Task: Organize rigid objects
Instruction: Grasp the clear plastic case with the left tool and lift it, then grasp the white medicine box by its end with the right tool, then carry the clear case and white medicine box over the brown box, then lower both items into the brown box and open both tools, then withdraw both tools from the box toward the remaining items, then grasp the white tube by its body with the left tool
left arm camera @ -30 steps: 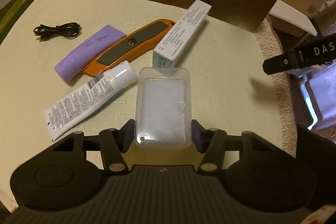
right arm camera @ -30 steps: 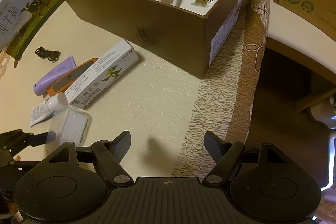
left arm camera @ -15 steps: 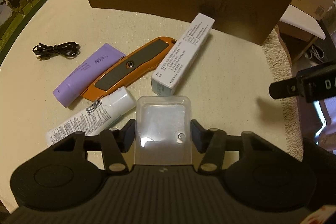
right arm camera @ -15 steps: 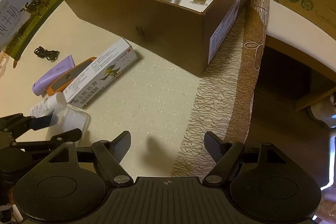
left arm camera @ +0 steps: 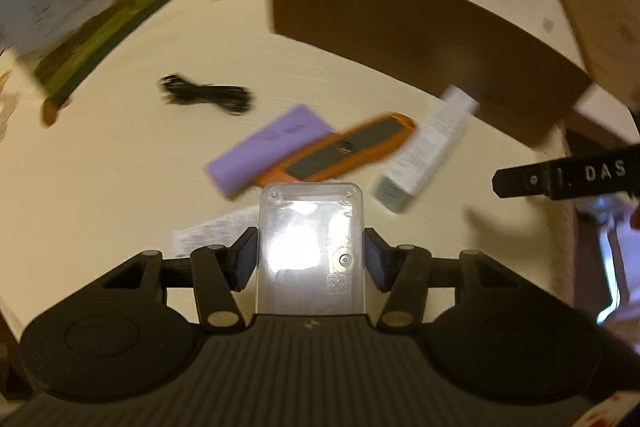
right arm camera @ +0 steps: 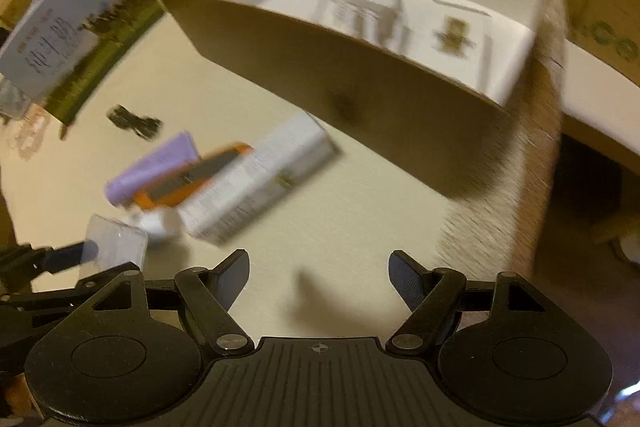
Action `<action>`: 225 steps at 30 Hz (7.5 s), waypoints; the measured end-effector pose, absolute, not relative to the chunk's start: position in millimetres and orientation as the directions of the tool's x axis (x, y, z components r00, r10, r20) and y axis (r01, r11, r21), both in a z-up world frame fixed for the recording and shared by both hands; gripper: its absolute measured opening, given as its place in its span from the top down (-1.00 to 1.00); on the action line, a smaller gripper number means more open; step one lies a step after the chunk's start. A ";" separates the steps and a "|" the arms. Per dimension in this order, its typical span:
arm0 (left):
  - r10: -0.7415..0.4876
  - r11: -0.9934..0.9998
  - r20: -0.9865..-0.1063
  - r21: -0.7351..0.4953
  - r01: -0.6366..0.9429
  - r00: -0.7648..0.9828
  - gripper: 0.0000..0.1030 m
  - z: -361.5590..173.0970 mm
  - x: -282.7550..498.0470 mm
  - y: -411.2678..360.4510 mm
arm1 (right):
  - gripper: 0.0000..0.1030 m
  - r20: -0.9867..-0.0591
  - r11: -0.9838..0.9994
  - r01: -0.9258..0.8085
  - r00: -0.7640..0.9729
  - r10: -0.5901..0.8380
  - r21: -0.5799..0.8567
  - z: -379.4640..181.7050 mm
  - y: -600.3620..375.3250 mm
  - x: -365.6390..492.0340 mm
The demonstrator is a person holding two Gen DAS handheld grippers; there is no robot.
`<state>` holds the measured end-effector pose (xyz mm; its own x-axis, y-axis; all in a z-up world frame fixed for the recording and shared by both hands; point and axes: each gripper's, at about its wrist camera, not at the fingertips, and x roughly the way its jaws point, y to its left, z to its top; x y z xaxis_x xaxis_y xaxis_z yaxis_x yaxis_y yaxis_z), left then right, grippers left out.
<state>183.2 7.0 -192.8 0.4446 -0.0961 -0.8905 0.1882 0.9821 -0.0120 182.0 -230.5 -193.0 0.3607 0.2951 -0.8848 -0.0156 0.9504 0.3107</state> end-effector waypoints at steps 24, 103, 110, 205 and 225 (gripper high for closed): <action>-0.040 0.998 -0.910 -0.017 0.060 0.412 0.01 -198.4 201.6 34.2 | 0.49 -0.905 0.965 -0.042 0.338 0.259 0.260 -216.6 -198.7 221.2; -0.227 0.912 -0.796 0.028 0.409 0.561 0.01 -109.9 422.9 -95.8 | 0.58 -0.773 0.931 0.123 0.600 0.206 0.344 -114.2 -251.2 347.6; -0.203 0.904 -0.820 0.054 0.424 0.535 0.01 -136.0 440.0 -90.2 | 0.58 -0.773 0.902 0.164 0.590 0.235 0.399 -141.3 -251.0 363.4; -0.096 0.994 -0.809 -0.108 0.014 0.580 -0.13 -88.5 74.7 59.0 | -0.11 -0.835 0.952 -0.146 0.458 0.305 0.268 -96.1 -194.5 90.0; -0.097 0.995 -0.858 -0.077 0.061 0.505 -0.13 -161.0 115.2 63.4 | -0.11 -0.890 0.960 -0.081 0.361 0.279 0.268 -170.8 -195.5 131.5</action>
<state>115.2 63.4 -161.0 0.5046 -0.0974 -0.8578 0.0611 0.9952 -0.0771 131.5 -195.5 -170.8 0.3611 0.2793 -0.8897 -0.0811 0.9599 0.2684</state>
